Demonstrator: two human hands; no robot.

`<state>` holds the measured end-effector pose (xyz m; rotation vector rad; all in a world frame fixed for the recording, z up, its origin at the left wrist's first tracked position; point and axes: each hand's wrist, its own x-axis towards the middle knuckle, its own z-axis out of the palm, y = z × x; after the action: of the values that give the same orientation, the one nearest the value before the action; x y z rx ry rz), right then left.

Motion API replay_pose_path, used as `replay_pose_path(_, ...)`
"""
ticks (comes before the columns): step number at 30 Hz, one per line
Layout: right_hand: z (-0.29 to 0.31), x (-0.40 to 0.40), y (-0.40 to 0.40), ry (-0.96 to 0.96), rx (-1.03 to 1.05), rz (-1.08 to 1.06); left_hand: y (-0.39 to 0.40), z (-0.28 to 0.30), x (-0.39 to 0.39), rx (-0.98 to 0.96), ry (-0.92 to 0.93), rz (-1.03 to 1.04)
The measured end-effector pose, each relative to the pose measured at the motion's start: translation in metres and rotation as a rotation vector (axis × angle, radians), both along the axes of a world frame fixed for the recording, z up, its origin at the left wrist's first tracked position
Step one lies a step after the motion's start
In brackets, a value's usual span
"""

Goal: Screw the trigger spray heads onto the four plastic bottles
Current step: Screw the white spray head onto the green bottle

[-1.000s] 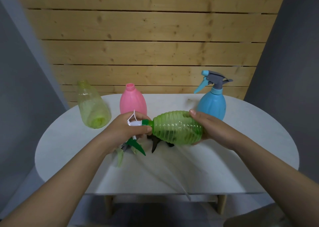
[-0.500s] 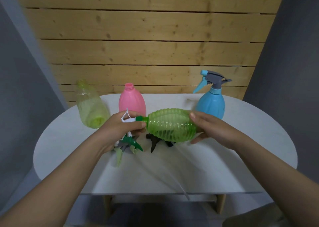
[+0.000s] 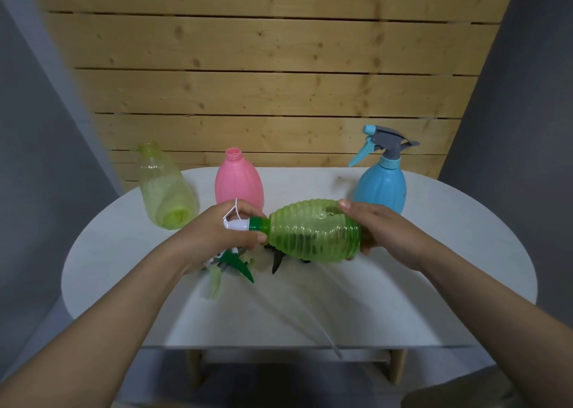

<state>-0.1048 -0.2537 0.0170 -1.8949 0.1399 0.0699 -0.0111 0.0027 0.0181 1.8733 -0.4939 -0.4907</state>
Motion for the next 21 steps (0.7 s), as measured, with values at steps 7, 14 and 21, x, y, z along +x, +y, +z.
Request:
replay_pose_path(7,-0.006,-0.001,-0.001,0.197,-0.035,-0.037,-0.006,-0.007,-0.007,0.081,-0.064,-0.053)
replay_pose_path(14,-0.008,-0.001,-0.001,0.224,0.014,-0.020,-0.007,-0.006,-0.008,0.011,-0.011,-0.100)
replay_pose_path(21,-0.010,0.000,-0.006,0.217,0.074,0.029,-0.008,-0.010,-0.003,0.003,-0.027,-0.040)
